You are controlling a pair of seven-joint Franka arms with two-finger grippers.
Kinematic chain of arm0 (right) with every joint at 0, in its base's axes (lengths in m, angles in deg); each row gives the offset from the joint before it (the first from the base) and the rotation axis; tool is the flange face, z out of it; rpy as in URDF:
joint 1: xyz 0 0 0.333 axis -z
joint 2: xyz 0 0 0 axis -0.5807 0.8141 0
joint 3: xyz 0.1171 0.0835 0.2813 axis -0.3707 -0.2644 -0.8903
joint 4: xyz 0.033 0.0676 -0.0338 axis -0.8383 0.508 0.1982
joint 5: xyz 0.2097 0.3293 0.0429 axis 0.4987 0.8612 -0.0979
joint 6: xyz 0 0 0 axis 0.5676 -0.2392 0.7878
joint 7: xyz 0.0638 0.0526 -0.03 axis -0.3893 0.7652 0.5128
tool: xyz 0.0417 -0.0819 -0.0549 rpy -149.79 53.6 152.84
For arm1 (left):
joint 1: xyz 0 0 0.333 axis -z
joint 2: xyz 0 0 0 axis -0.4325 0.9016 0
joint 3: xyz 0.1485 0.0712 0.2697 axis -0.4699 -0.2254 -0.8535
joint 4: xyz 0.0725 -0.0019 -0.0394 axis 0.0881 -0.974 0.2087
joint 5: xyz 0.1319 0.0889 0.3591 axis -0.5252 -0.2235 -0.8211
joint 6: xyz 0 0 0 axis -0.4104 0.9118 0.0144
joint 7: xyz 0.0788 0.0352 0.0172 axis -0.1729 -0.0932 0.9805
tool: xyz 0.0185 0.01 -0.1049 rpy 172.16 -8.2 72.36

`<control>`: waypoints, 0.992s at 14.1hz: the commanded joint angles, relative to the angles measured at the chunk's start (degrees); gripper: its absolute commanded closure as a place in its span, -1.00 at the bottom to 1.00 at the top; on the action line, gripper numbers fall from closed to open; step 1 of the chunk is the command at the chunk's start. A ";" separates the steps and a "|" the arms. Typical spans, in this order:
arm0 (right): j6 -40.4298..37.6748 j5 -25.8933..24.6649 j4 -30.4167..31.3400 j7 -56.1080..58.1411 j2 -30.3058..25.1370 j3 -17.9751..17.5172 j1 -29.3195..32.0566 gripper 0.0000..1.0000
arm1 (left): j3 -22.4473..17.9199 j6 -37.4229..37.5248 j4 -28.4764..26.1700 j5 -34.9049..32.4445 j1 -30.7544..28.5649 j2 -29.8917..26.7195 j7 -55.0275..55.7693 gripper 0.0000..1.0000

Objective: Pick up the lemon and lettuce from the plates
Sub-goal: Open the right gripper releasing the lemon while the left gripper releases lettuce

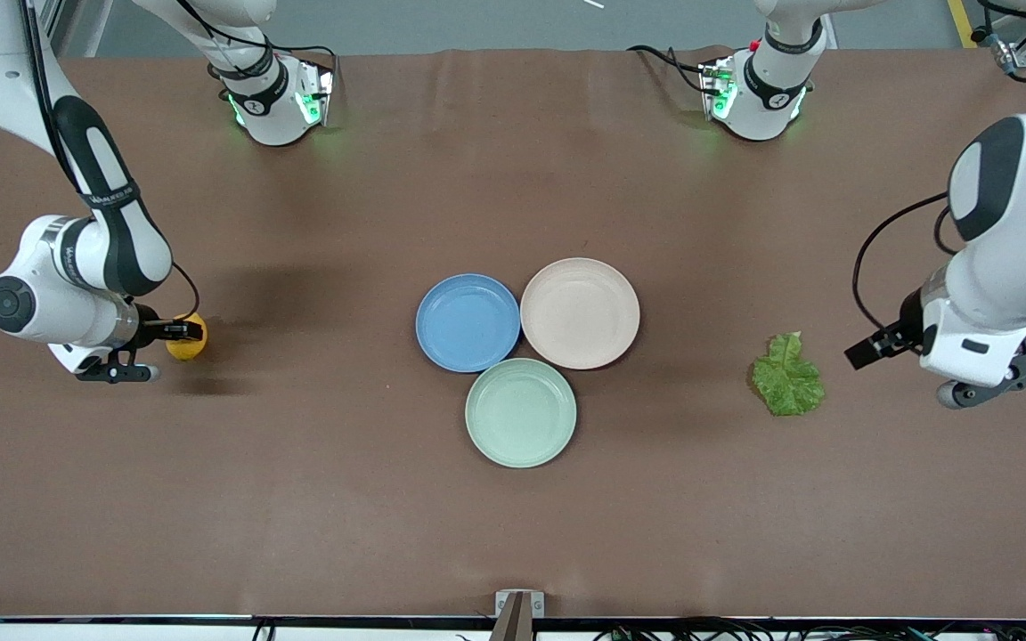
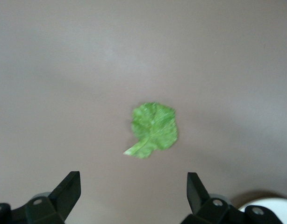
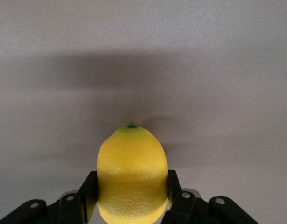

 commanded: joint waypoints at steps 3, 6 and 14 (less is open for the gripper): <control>3.80 -0.88 0.57 -0.54 1.45 -0.89 1.09 0.37 | 0.89 7.55 2.82 0.78 -1.55 -4.38 -5.70 -1.00; 0.66 -0.97 -0.12 -0.71 -2.21 -0.97 1.00 -0.97 | 0.10 11.43 4.50 1.04 -1.82 -7.09 -15.97 -1.00; -35.37 -0.36 -16.82 -1.68 -21.37 -1.85 -5.32 -0.98 | -11.15 11.96 -5.87 10.10 5.99 -20.38 -17.49 -1.00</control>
